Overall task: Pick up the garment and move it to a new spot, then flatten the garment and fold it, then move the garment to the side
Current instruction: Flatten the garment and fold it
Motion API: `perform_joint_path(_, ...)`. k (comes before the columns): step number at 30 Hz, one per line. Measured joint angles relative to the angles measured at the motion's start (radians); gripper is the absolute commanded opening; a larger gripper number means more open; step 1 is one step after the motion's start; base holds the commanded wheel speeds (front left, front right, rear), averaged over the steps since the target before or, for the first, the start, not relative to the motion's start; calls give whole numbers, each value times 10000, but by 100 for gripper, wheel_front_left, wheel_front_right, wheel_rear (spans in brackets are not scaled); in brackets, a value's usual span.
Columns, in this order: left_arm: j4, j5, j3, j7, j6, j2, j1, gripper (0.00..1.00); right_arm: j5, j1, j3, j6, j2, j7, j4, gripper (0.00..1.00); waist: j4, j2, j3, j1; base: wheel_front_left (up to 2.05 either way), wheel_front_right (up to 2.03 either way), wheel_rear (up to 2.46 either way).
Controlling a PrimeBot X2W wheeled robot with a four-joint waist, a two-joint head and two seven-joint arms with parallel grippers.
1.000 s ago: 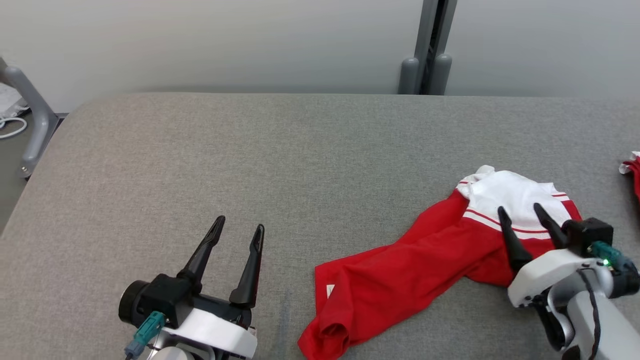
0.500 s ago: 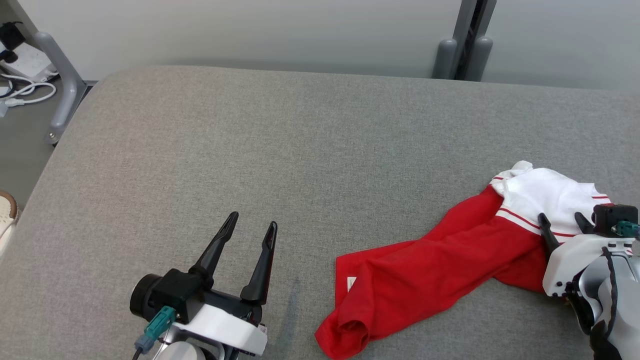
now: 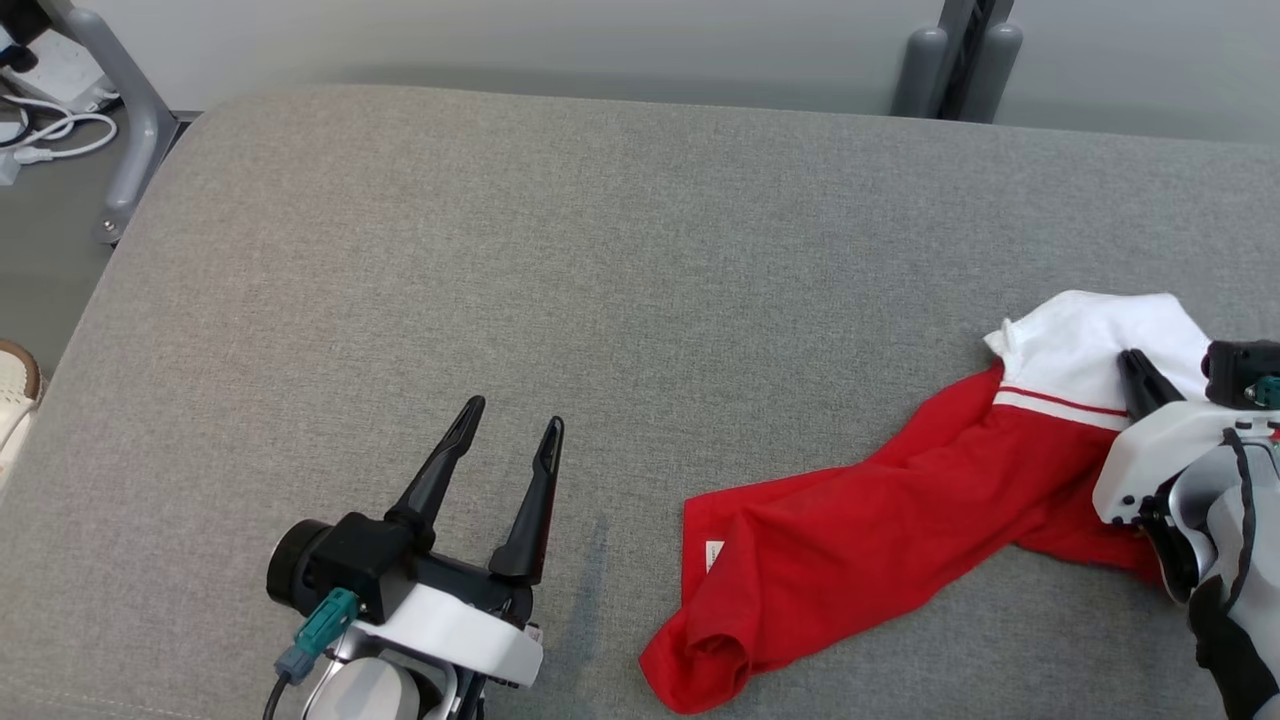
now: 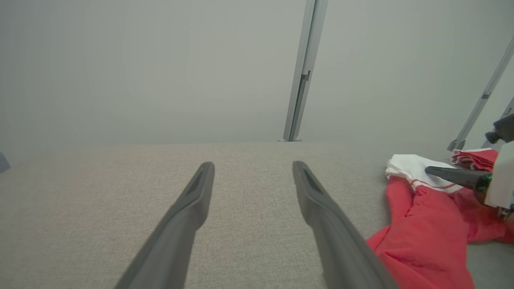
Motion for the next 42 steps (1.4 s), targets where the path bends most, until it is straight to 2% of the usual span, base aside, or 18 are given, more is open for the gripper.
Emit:
perform_joint_path(7, 12, -100, -79, 0, 44, -4, -49, 100, 362, -394, 426, 0, -161, -90, -543, 0, 51, 0, -52, 0, 0, 0, 0)
perform_joint_path(15, -58, -192, -98, 0, 105, -4, -105, 100, 591, -1416, 673, 0, -384, -128, -2286, 0, 160, 0, 5, 0, 0, 0, 0)
perform_joint_path(21, -96, -284, -119, 0, 136, -4, -133, 100, 587, -2406, 188, 0, -531, -128, -3628, 0, 298, 0, 32, 0, 0, 0, 0)
perform_joint_path(27, -146, -337, -96, 0, 192, -6, -128, 100, 456, -2596, -470, 0, -512, -130, -4752, 0, 349, 0, -47, 0, 0, 0, 0)
perform_joint_path(34, -180, -370, 184, 0, 274, -2, 74, 100, 587, -477, -627, 0, -458, -130, -5963, 0, 61, 0, -286, 0, 0, 0, 0)
perform_joint_path(42, -127, -245, 598, 0, 247, -2, 348, 100, 1039, 2967, -573, -2, -522, -132, -7534, 0, -1026, 0, -687, 0, 0, 0, 0)
